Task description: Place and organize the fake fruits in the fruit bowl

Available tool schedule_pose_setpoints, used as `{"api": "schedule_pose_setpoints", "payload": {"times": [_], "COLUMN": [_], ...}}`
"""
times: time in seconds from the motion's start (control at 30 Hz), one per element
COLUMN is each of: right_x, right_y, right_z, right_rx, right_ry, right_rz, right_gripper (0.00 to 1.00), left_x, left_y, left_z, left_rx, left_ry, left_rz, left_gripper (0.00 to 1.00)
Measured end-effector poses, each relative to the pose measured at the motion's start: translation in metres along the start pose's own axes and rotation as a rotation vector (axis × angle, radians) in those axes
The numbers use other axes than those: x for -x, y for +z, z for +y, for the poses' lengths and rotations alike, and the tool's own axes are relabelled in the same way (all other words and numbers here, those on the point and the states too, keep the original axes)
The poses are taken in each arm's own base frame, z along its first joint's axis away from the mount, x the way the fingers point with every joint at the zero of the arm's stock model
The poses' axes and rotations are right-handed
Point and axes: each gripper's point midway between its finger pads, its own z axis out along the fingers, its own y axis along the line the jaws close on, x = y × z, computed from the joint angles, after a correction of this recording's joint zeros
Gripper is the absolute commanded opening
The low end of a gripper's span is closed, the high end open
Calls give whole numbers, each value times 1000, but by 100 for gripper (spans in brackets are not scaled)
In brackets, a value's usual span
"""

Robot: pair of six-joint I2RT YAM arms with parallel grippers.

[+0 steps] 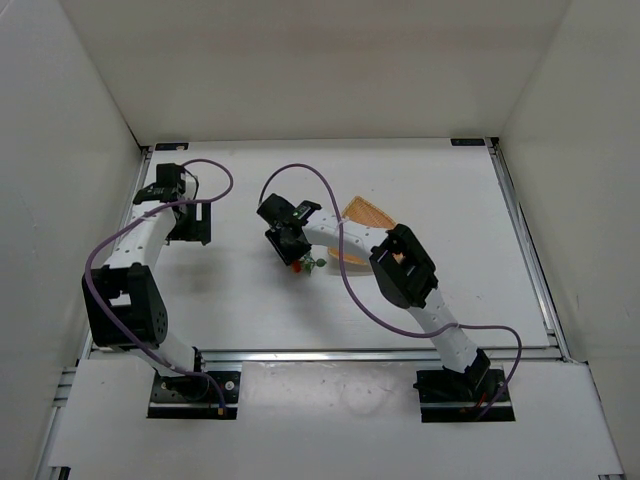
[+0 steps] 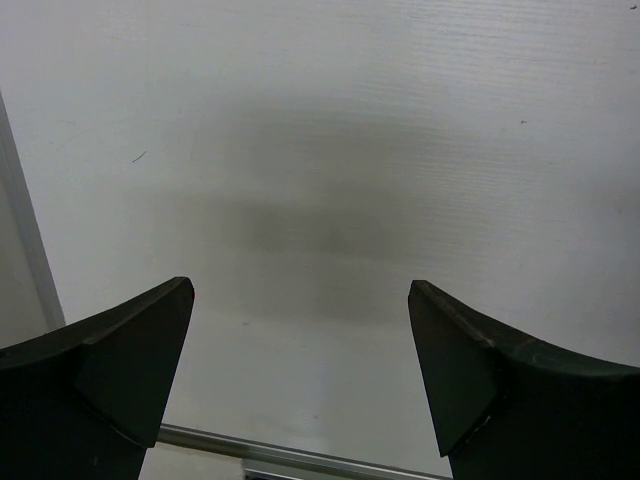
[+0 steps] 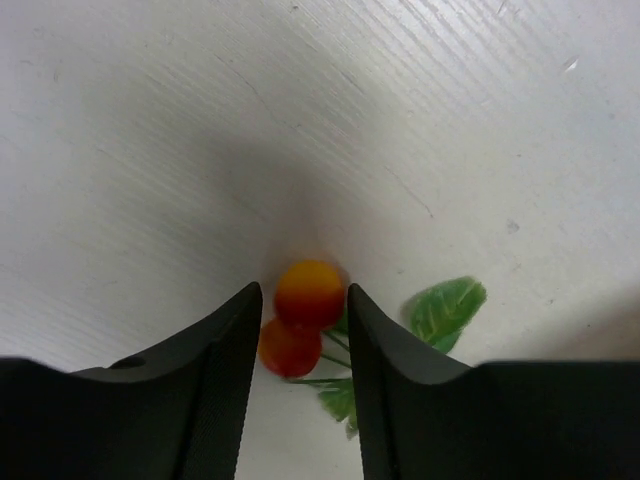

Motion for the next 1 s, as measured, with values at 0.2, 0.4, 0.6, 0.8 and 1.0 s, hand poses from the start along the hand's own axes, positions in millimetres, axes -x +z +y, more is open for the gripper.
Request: {"api": "schedule_pose_setpoints", "payload": {"times": [0.2,0.4,0.6,0.8,1.0], "right_x": [0,0,32,61,10], "right_y": [0,-3,-66,-195,-191], "right_z": [3,9,12,-53,-152], "right_rx": [11,43,116,113,-104], "right_ry": [20,40,134,356,601], "right_rz": [2,3,-127,-430,-419], "right_gripper": [16,9,9,7,7], "left_x": [-1,-2,-2,-2,-9], "left_y": [2,3,4,4,7], "left_z": [-1,-1,-1,-1,-2], "left_rx": [-5,-5,-5,-4,-5], "left_ry": [1,2,1,1,3], "left_rz": [6,11,11,10,26], "left_gripper": [100,100,100,100,100]}}
